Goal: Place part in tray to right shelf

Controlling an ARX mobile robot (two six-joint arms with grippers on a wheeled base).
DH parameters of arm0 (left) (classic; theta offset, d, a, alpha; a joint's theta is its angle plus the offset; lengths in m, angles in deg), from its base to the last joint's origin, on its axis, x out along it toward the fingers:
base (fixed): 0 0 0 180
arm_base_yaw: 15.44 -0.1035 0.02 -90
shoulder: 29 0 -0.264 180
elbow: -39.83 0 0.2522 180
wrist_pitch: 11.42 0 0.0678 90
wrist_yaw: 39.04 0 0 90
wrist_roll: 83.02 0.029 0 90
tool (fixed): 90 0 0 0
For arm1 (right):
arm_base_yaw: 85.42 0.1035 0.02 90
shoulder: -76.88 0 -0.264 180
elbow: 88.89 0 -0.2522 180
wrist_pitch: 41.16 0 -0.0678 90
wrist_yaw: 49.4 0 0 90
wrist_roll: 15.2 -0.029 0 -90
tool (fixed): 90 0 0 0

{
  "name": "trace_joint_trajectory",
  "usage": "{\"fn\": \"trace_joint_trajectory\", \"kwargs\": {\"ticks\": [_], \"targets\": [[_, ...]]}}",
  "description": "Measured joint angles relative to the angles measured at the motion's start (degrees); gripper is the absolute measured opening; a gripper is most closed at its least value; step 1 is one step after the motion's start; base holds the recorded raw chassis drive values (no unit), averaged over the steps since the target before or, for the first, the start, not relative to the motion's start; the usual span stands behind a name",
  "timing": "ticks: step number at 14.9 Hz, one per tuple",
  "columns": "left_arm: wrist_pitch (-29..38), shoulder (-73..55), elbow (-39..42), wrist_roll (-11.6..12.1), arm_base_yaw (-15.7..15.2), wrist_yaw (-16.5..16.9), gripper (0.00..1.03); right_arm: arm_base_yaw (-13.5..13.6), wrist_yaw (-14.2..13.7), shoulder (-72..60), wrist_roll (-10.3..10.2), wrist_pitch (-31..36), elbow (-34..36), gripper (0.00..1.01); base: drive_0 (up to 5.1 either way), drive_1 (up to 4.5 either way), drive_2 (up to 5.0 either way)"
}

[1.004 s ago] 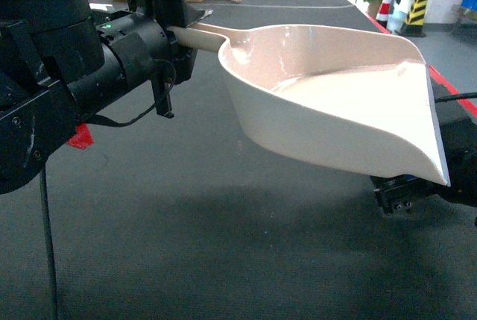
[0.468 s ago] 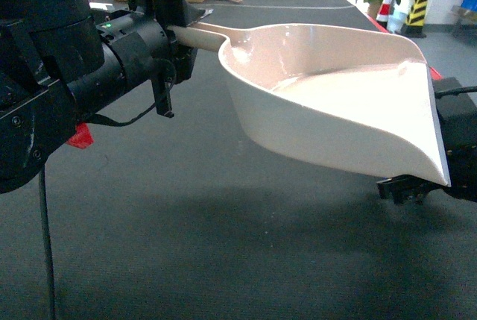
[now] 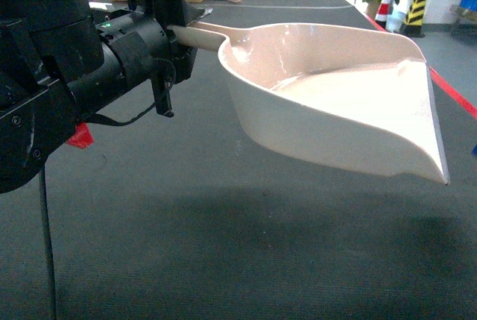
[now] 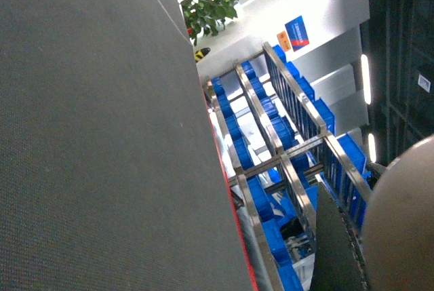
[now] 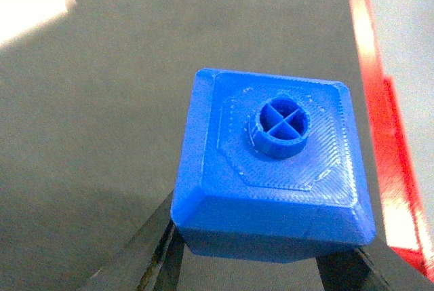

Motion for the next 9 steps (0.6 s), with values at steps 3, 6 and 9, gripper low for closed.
{"fn": "trace_joint_trajectory", "kwargs": {"ticks": [3, 6, 9], "targets": [[0.0, 0.0, 0.0, 0.0, 0.0, 0.0, 0.12, 5.1, 2.6, 18.3, -4.1, -8.2, -4.4, 0.47, 0.0, 0.00, 0.0], [0.0, 0.0, 0.0, 0.0, 0.0, 0.0, 0.12, 20.1, -1.5, 17.7, -9.5, -12.5, -12.5, 0.47, 0.0, 0.00, 0.0], [0.0, 0.0, 0.0, 0.0, 0.0, 0.0, 0.12, 31.5, -6.7, 7.4, -12.0, -15.1, -16.1, 0.57, 0.0, 0.00, 0.0]]}}
